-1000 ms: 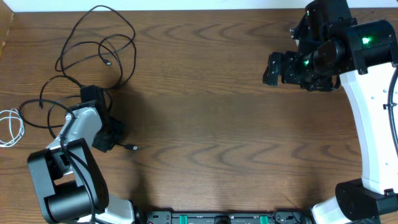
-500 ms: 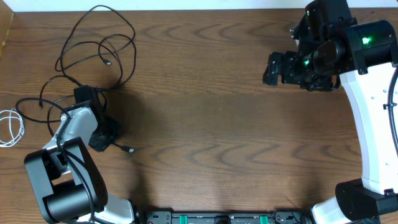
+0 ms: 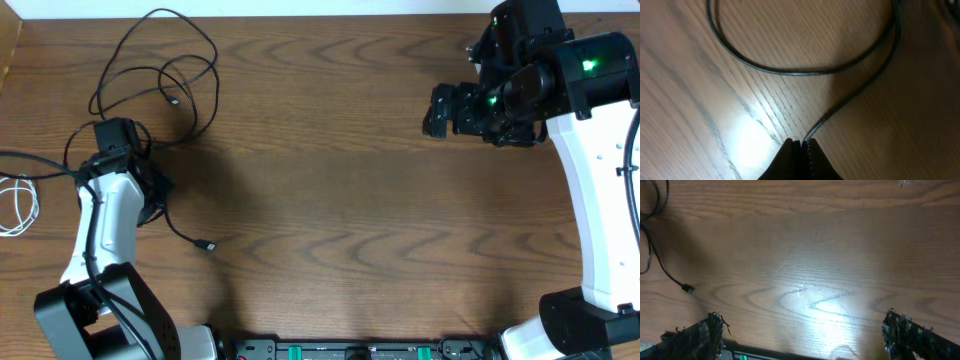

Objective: Untangle cables

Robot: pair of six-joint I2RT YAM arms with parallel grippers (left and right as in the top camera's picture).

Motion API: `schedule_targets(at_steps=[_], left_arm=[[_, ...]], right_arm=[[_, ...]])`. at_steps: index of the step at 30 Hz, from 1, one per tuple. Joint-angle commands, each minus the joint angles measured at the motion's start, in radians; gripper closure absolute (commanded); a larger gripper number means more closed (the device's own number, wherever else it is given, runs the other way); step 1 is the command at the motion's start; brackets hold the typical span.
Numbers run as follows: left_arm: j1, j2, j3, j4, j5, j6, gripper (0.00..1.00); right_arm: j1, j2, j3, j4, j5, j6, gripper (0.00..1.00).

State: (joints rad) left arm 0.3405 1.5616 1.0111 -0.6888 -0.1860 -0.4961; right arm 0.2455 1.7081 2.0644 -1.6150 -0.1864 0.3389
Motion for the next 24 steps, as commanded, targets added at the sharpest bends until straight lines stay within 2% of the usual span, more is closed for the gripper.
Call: schedule_targets(at_steps=[1, 2, 4, 17, 24], left_arm=[[0.006, 0.01, 0.007, 0.014, -0.043, 0.013, 0.85], [0.006, 0.013, 0.006, 0.027, -0.043, 0.013, 0.7], [0.006, 0.019, 0.006, 0.064, -0.042, 0.0, 0.55], [0.006, 0.181, 0.005, 0.115, -0.024, -0.002, 0.54], [0.012, 0.223, 0.005, 0.134, 0.065, 0.014, 0.6]], right_arm=[[0.005, -0.01, 0.002, -0.001, 0.003, -0.011, 0.01], [0.005, -0.01, 0.002, -0.001, 0.004, -0.011, 0.01], [0.005, -0.01, 0.002, -0.001, 0.003, -0.011, 0.01], [0.004, -0.01, 0.002, -0.001, 0.003, -0.011, 0.01], [0.005, -0.01, 0.002, -0.001, 0.003, -0.011, 0.01]])
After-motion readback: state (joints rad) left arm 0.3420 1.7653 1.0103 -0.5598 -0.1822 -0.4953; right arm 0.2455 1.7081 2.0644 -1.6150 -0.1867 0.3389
